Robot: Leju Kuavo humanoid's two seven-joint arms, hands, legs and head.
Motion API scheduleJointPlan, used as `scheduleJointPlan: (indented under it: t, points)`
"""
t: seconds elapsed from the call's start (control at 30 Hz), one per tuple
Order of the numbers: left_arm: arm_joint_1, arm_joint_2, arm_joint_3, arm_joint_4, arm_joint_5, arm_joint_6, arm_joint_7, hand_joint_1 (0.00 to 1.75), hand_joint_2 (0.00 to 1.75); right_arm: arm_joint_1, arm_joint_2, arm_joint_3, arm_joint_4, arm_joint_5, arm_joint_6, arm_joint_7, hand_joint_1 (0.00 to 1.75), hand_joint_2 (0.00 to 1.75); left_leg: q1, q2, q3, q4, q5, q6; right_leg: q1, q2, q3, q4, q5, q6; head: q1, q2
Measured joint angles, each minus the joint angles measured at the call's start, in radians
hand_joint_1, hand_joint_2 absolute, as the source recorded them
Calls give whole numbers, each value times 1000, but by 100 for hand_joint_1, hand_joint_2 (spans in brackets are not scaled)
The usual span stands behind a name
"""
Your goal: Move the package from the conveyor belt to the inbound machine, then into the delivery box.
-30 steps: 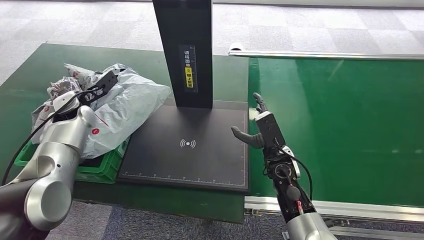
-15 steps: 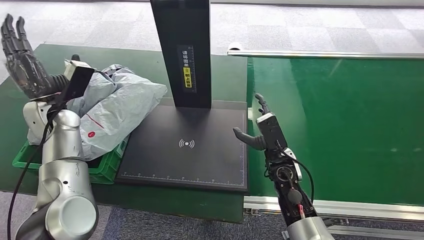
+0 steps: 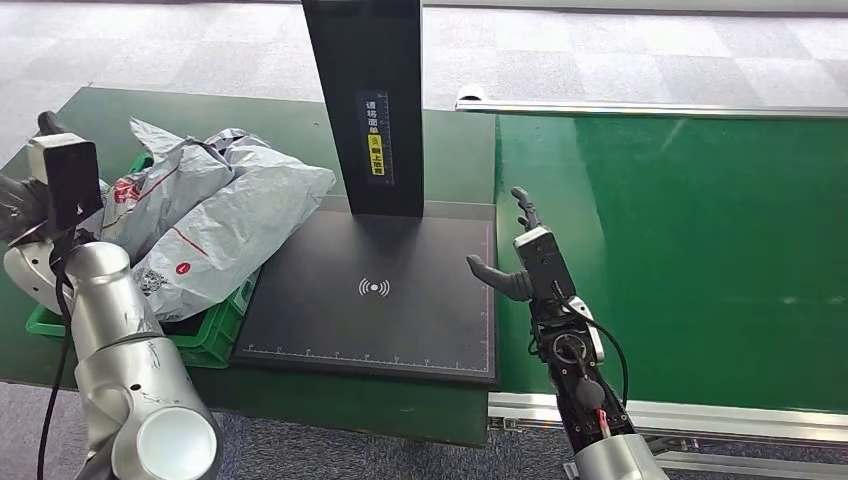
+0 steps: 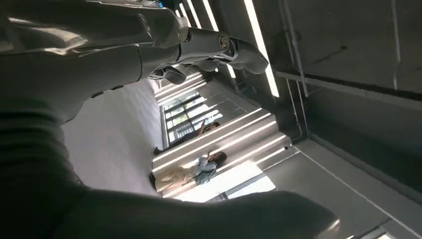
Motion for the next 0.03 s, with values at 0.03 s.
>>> scheduleJointPlan:
  t: [0.03]
  points:
    - [4, -1, -7, -4, 31, 0, 0, 0, 58, 0, 0, 0, 0, 0, 0, -2, 0, 175, 0, 0, 0, 0, 0, 0, 0, 0, 0, 0, 0, 0, 0, 0]
